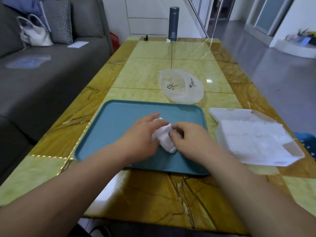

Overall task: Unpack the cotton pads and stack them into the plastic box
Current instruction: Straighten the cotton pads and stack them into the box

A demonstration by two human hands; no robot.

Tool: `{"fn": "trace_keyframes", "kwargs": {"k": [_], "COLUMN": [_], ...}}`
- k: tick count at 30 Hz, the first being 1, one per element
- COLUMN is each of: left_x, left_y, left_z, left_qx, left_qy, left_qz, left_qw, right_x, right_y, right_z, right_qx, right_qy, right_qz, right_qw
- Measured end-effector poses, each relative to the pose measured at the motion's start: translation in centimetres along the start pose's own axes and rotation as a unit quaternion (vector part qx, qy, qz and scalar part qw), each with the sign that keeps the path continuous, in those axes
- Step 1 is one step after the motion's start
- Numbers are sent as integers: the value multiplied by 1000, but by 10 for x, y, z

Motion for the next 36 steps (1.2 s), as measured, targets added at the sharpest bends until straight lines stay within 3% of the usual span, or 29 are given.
{"fn": "trace_keyframes", "kwargs": {"k": [9,12,15,19,23,25,28,31,36], "left_x": [15,8,-1,-3,-7,-17,-33,-36,-31], "left_y": [5,-3,-9,-7,0,5,7,7,12], "left_z": [16,11,8,6,3,5,8,9,11], "left_qx": [-25,-33,-95,-190,-158,-104,-45,-16,-10], "left_qy": [-69,-52,-30,-16,-106,-169,-250,-283,-238], "left_qz": [-15,-43,-16,47,170,286,468,566,581], "left_qw": [997,997,995,980,967,938,847,774,779], "right_x": [-1,-4,-10,-19,-19,-18,-15,-14,-17], "right_y": [6,2,-2,-6,-14,-19,-23,-24,-27], "right_z": [6,6,6,7,11,13,17,18,18], "right_qx": [68,38,-16,-45,-82,-107,-124,-128,-138], "right_qy": [47,57,80,148,167,157,141,129,147], "right_qz": [-15,-61,-125,-280,-386,-407,-416,-415,-410], "right_qw": [996,996,989,947,903,893,890,891,890]}}
Point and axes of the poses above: each hand's wrist, its own z-axis away from the middle knuckle, its own y-axis out of the palm, x = y × z, the point moved 2 cm from there along -z, towards the middle knuckle, and after that the axes turned 11 degrees about -x, right-handed, at the moved point
